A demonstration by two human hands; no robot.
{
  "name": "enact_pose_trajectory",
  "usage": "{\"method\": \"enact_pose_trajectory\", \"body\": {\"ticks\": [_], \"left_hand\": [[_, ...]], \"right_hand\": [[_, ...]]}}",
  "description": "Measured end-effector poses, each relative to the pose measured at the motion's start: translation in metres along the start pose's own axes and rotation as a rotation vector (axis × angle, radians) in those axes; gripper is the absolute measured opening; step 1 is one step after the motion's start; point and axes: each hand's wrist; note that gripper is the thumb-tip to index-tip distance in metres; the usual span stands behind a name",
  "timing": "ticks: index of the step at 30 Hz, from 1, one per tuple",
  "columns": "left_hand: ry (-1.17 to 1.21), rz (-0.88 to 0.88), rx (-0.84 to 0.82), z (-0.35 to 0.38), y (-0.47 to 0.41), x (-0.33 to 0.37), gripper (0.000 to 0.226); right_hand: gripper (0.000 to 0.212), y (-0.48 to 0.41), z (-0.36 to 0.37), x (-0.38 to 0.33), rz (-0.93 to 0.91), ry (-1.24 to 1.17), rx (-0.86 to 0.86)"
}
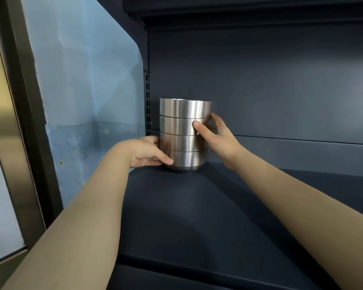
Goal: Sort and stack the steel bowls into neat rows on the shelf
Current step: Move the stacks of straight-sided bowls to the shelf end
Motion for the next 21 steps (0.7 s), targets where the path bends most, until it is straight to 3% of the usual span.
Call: {"method": "enact_pose_trajectory", "body": {"ticks": [4, 14, 16, 19, 21], "left_hand": [[0.033, 0.035, 0.068, -0.001, -0.002, -0.005, 0.089], [-0.071, 0.011, 0.022, -0.003, 0.001, -0.005, 0.09], [-0.312, -0.052, 0.058, -0.002, 0.011, -0.003, 0.089], [-1.0, -0.185, 0.079, 0.008, 0.037, 0.015, 0.085], [-1.194, -0.22, 0.03, 0.022, 0.06, 0.034, 0.077]], "right_hand": [[0.065, 0.0, -0.004, 0.004, -0.086, 0.039, 0.05], [0.061, -0.002, -0.015, 0.003, -0.08, 0.071, 0.019], [0.064, 0.003, -0.024, -0.005, -0.048, 0.162, -0.008], [0.078, 0.015, -0.052, -0.029, 0.039, 0.424, -0.111], [0.086, 0.029, -0.081, -0.049, 0.147, 0.701, -0.247]]}}
Point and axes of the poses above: each hand's wrist, its own y-axis away from the middle knuckle, its own z-axis out of the palm, x = y × z, and after that the axes turned 4 degrees about -y, right-handed
